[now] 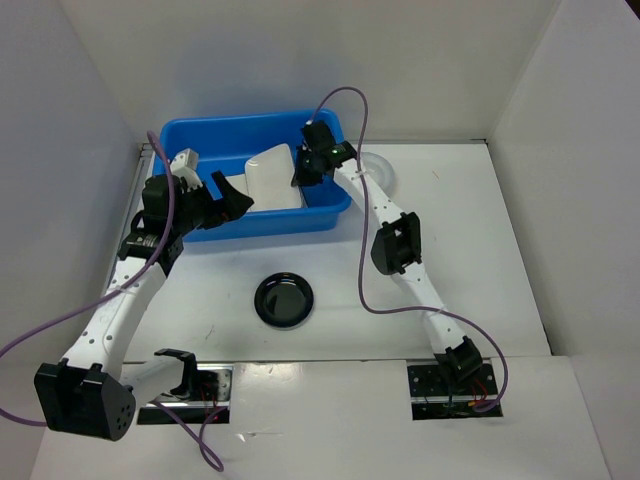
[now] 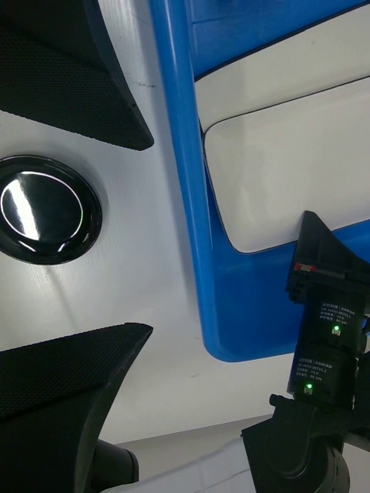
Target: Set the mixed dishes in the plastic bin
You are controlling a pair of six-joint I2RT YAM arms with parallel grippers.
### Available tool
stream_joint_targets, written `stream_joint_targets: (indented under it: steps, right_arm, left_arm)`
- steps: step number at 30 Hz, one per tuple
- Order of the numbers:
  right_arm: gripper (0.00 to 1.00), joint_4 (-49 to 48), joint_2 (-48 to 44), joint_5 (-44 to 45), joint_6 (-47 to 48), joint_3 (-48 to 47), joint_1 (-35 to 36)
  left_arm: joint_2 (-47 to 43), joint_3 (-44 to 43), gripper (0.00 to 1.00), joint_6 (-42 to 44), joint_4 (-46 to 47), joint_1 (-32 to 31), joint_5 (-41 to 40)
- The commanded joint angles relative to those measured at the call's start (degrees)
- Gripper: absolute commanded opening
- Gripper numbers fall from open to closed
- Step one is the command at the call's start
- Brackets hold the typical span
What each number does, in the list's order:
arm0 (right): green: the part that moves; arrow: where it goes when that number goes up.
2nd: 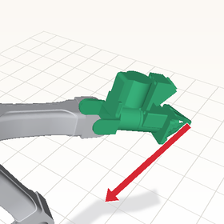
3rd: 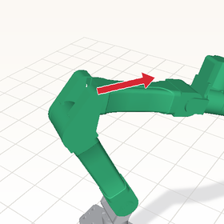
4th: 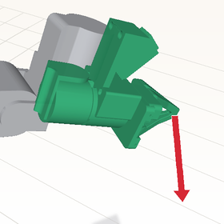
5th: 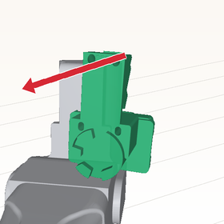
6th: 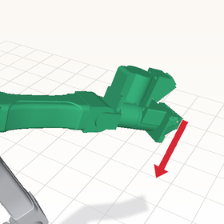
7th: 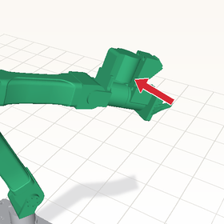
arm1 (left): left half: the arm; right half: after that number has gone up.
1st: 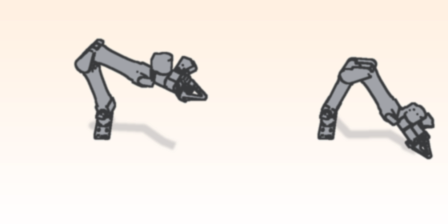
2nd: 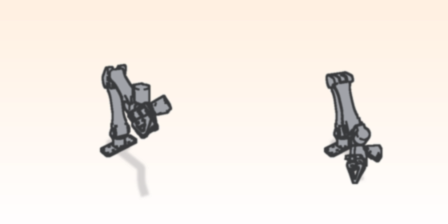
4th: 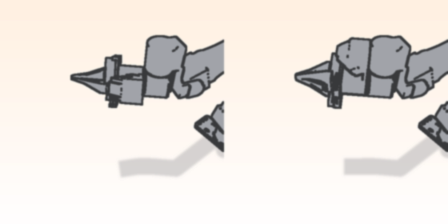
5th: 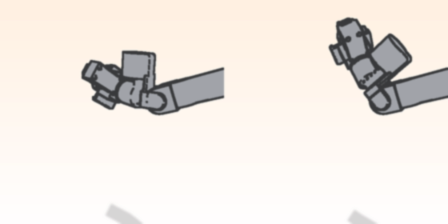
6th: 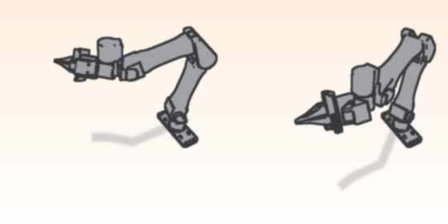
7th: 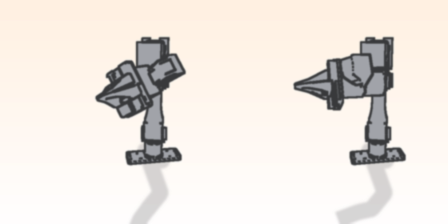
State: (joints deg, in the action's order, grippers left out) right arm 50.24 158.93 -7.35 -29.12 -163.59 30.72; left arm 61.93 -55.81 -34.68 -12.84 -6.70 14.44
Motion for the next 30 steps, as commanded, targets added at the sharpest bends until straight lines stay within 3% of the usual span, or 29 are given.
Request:
stream_joint_targets:
  steps: [1,4,9,17,22,30]
  right_arm:
    - [0.00,-2.5,1.1,1.7,0.1,-3.2,0.6]
    - [0.01,-1.9,1.6,1.7,0.1,-3.2,0.6]
    - [0.22,-1.9,1.6,2.3,0.7,-3.2,0.6]
    - [0.34,-1.3,2.2,2.8,1.3,-3.2,0.6]
    - [0.47,-0.8,2.2,2.8,1.8,-3.8,0.6]
    - [0.71,0.9,-7.6,9.2,4.9,-7.4,0.6]
  left_arm:
    - [-0.3,1.0,1.00,0.8,2.0,-0.2,-0.5]
    - [-0.3,1.0,1.00,0.8,2.0,-0.2,-0.5]
    - [-0.3,1.5,1.00,0.8,2.0,-0.2,-1.1]
    - [-0.3,1.5,1.00,0.8,2.6,-0.2,-2.1]
    - [-0.3,2.0,1.00,0.8,2.6,-0.2,-2.1]
    - [-0.3,2.0,1.00,1.4,3.2,-0.2,-2.7]
